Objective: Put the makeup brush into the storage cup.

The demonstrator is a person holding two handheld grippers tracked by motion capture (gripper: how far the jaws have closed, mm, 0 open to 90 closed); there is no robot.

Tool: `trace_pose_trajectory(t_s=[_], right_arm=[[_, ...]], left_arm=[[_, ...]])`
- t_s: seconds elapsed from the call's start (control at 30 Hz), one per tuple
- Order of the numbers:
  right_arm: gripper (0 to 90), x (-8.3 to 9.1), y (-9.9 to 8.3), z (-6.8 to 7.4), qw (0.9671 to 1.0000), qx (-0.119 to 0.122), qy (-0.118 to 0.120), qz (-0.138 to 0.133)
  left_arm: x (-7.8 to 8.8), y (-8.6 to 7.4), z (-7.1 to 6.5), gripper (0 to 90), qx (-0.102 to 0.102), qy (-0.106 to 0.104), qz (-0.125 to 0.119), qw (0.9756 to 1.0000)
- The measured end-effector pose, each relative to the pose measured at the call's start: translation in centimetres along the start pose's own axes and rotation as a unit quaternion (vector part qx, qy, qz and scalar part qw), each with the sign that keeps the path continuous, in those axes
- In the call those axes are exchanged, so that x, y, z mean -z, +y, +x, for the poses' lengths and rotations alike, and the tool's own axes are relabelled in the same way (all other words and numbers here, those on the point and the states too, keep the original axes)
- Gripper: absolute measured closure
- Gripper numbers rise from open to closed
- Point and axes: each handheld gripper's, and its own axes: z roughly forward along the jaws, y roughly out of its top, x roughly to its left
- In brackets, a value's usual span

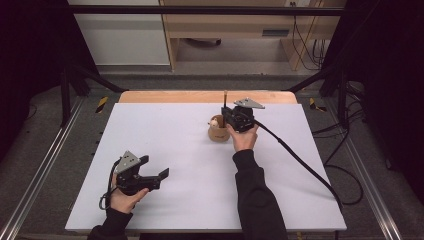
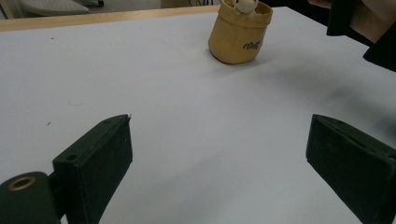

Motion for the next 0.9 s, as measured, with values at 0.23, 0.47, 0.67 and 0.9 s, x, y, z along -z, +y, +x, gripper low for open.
trace_pose_trajectory(t_s=[0.23, 0.47, 0.67, 0.9], right_arm=[[83.1, -0.4, -0.6, 0.2, 0.9999, 0.003, -0.002, 0.01], [82.9, -0.7, -1.1, 0.4, 0.9997, 0.007, -0.006, 0.021], [82.8, -0.7, -1.5, 0.3, 0.9995, 0.007, -0.007, 0.031], [82.5, -0.8, -1.9, 0.4, 0.999, 0.013, -0.012, 0.04]], left_arm=[[0.0, 0.0, 0.0, 6.7, 0.0, 0.0, 0.0, 1.0], [0.0, 0.0, 0.0, 6.7, 0.0, 0.0, 0.0, 1.0], [0.0, 0.0, 0.0, 6.7, -0.001, 0.0, 0.001, 1.0], [-0.1, 0.0, 0.0, 6.7, -0.001, 0.0, 0.002, 1.0]])
